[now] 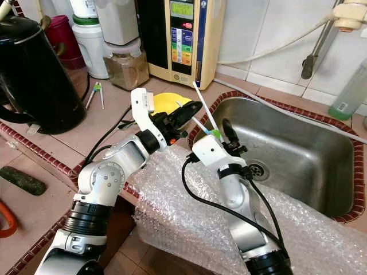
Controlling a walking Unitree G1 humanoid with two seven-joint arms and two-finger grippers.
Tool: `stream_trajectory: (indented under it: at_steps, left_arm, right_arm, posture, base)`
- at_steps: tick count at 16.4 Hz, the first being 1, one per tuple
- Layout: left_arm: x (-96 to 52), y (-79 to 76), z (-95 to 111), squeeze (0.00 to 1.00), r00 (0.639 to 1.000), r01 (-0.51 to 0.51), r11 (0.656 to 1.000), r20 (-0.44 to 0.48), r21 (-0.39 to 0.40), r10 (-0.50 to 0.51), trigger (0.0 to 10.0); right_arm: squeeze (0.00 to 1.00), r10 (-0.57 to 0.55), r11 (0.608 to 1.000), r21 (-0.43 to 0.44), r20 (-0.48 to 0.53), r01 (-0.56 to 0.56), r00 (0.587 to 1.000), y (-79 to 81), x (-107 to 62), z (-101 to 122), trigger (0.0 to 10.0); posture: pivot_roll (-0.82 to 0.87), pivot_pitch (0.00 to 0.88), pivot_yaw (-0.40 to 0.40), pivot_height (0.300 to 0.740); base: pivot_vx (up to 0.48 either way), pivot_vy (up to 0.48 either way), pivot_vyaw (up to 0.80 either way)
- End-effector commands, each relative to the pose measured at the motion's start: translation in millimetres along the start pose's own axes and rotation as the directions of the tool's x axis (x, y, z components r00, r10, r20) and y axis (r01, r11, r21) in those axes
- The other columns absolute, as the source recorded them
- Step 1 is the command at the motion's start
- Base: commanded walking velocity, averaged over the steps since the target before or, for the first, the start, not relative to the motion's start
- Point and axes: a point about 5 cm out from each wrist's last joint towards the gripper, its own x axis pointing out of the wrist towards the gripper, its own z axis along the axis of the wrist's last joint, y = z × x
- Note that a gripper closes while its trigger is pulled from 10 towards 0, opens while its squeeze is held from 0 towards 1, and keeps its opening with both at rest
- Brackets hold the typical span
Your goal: Kitchen organization
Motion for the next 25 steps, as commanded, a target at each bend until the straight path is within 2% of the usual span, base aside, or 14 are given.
stream_trajectory:
  at_steps: [1, 6, 7, 9, 10, 12, 13, 14, 15, 16, 17, 18, 22, 25]
  left_arm:
    - [5.0, -5.1, -1.6, 0.00, 1.000, 0.005, 1.000, 0.001, -0.015, -0.005, 0.0]
    - [5.5, -3.4, -5.9, 0.00, 1.000, -0.026, 1.000, -0.010, -0.015, 0.026, 0.0]
    - [5.5, -2.8, -6.3, 0.00, 0.999, -0.033, 0.999, -0.012, -0.009, 0.033, 0.9]
    - [5.7, -3.3, -6.5, 0.00, 0.999, -0.036, 0.999, -0.012, -0.009, 0.035, 1.1]
    - [5.9, -3.3, -7.0, 0.00, 0.999, -0.038, 0.999, -0.014, -0.007, 0.038, 2.5]
    - [6.4, -3.6, -8.0, 0.00, 0.999, -0.039, 0.999, -0.019, -0.006, 0.039, 3.2]
    - [7.0, -4.7, -9.0, 0.00, 0.999, -0.036, 0.999, -0.024, -0.004, 0.036, 4.2]
    - [7.3, -4.9, -9.6, 0.00, 0.999, -0.037, 0.999, -0.027, -0.001, 0.037, 6.2]
    - [7.3, -4.6, -10.5, 0.00, 0.999, -0.041, 0.999, -0.031, 0.003, 0.041, 10.0]
    - [7.3, -4.7, -10.9, 0.00, 0.999, -0.042, 0.999, -0.033, 0.004, 0.042, 10.0]
    - [6.9, -3.6, -11.6, 1.00, 0.998, -0.048, 0.999, -0.036, -0.004, 0.047, 10.0]
    - [6.3, -3.7, -13.0, 1.00, 0.999, -0.037, 0.998, -0.042, -0.042, 0.035, 10.0]
    - [5.3, -4.9, -14.9, 1.00, 0.998, -0.031, 0.999, -0.055, -0.039, 0.028, 10.0]
    - [2.0, -11.2, -17.4, 1.00, 0.995, 0.023, 0.999, -0.093, -0.028, -0.025, 10.0]
  right_arm:
    - [0.00, -0.012, 1.000, -0.022, -0.017, 0.012, 1.000, -1.1, 1.2, -3.7, 0.0]
    - [0.00, -0.031, 0.999, -0.036, -0.009, 0.030, 0.999, -2.4, 4.4, -0.9, 0.0]
    - [0.00, -0.031, 0.999, -0.037, -0.011, 0.030, 0.999, -2.1, 4.1, -1.5, 0.0]
    - [0.00, -0.034, 0.999, -0.037, -0.013, 0.033, 0.999, -2.6, 3.8, -2.1, 0.0]
    - [0.00, -0.036, 0.999, -0.039, -0.015, 0.035, 0.999, -2.8, 3.6, -2.7, 0.0]
    - [0.00, -0.038, 0.998, -0.042, -0.017, 0.037, 0.999, -3.1, 3.4, -3.3, 0.0]
    - [0.00, -0.039, 0.998, -0.043, -0.020, 0.038, 0.999, -3.6, 3.0, -4.2, 0.0]
    - [0.00, -0.041, 0.998, -0.045, -0.020, 0.040, 0.999, -3.9, 2.8, -4.5, 0.0]
    - [0.00, -0.042, 0.998, -0.047, -0.022, 0.041, 0.999, -4.3, 2.5, -5.0, 0.0]
    - [0.00, -0.043, 0.998, -0.048, -0.022, 0.042, 0.999, -4.5, 2.3, -5.3, 0.0]
    - [0.00, -0.044, 0.998, -0.049, -0.023, 0.043, 0.999, -5.0, 2.0, -5.6, 0.0]
    - [0.00, -0.045, 0.998, -0.051, -0.023, 0.043, 0.999, -5.4, 1.5, -6.1, 0.0]
    - [0.00, -0.044, 0.997, -0.058, -0.026, 0.042, 0.999, -6.3, 1.3, -7.5, 0.0]
    - [0.00, -0.040, 0.998, -0.055, -0.046, 0.037, 0.998, -9.4, 0.9, -13.1, 0.0]
  posture:
    - [-0.15, 0.053, 0.046, 0.740]
    - [-0.15, 0.050, 0.048, 0.740]
    - [-0.15, 0.048, 0.049, 0.740]
    - [-0.15, 0.049, 0.050, 0.740]
    - [-0.15, 0.050, 0.052, 0.740]
    - [-0.16, 0.050, 0.053, 0.740]
    - [-0.16, 0.049, 0.053, 0.740]
    - [-0.16, 0.048, 0.054, 0.740]
    - [-0.16, 0.046, 0.054, 0.740]
    - [-0.16, 0.045, 0.054, 0.740]
    - [-0.16, 0.045, 0.054, 0.740]
    - [-0.16, 0.044, 0.053, 0.740]
    - [-0.16, 0.047, 0.049, 0.740]
    - [-0.16, 0.050, 0.048, 0.740]
  base:
    - [0.000, 0.000, 0.00]
    - [0.000, 0.000, 0.00]
    - [0.000, 0.000, 0.00]
    - [0.000, 0.000, 0.00]
    - [0.000, 0.000, 0.00]
    - [0.000, 0.000, 0.00]
    - [0.000, 0.000, 0.00]
    - [0.000, 0.000, 0.00]
    - [0.000, 0.000, 0.00]
    - [0.000, 0.000, 0.00]
    - [0.000, 0.000, 0.00]
    - [0.000, 0.000, 0.00]
    - [0.000, 0.000, 0.00]
    - [0.000, 0.000, 0.00]
